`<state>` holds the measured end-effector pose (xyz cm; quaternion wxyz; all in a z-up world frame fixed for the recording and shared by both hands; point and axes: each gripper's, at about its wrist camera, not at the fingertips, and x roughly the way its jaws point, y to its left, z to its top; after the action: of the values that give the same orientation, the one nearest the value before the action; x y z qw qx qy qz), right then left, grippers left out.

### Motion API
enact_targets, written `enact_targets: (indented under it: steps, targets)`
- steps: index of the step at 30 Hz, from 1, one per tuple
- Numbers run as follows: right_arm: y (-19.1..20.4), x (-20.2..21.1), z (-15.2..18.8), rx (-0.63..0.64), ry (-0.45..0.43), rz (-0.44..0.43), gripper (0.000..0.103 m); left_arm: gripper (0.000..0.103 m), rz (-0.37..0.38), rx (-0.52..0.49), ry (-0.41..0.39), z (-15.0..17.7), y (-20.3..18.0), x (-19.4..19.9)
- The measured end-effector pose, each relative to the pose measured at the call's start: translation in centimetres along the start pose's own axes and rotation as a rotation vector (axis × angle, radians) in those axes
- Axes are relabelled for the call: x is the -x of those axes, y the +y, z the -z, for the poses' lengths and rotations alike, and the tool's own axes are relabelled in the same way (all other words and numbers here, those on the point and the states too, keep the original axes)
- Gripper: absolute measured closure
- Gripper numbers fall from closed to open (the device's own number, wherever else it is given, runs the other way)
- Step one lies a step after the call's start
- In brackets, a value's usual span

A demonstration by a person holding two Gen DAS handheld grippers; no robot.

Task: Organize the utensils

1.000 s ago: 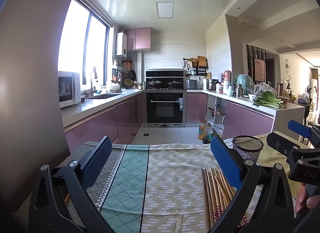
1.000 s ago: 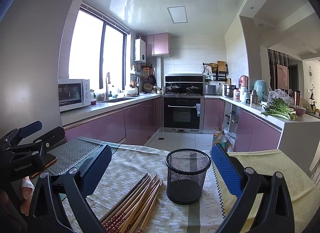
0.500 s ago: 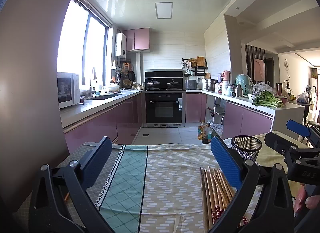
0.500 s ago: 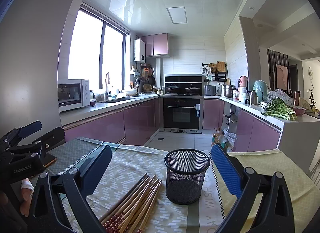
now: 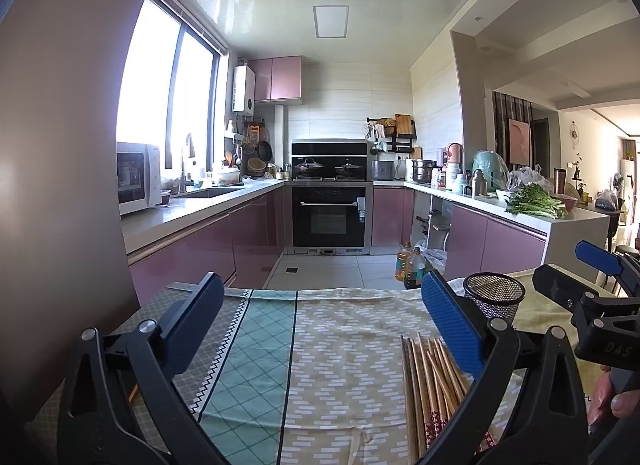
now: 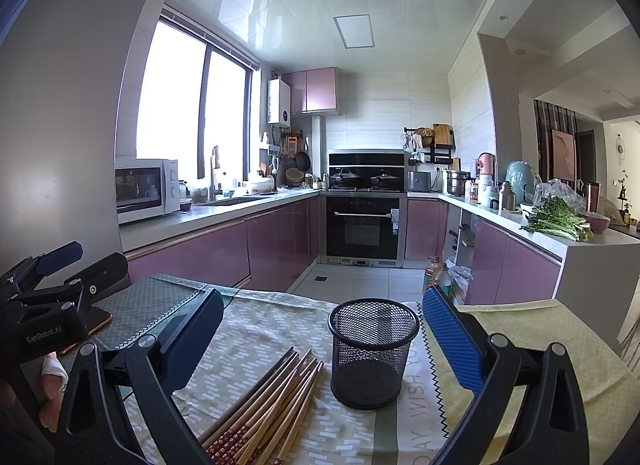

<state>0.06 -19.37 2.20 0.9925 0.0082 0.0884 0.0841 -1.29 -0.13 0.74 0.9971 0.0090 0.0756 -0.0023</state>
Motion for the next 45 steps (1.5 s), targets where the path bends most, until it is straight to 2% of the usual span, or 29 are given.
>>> enact_targets:
  steps: [45]
  targets:
    - [-0.40, -0.34, 0.28, -0.011, 0.016, -0.014, 0.007, 0.006, 0.010, 0.002, 0.012, 0.17, -0.24, -0.34]
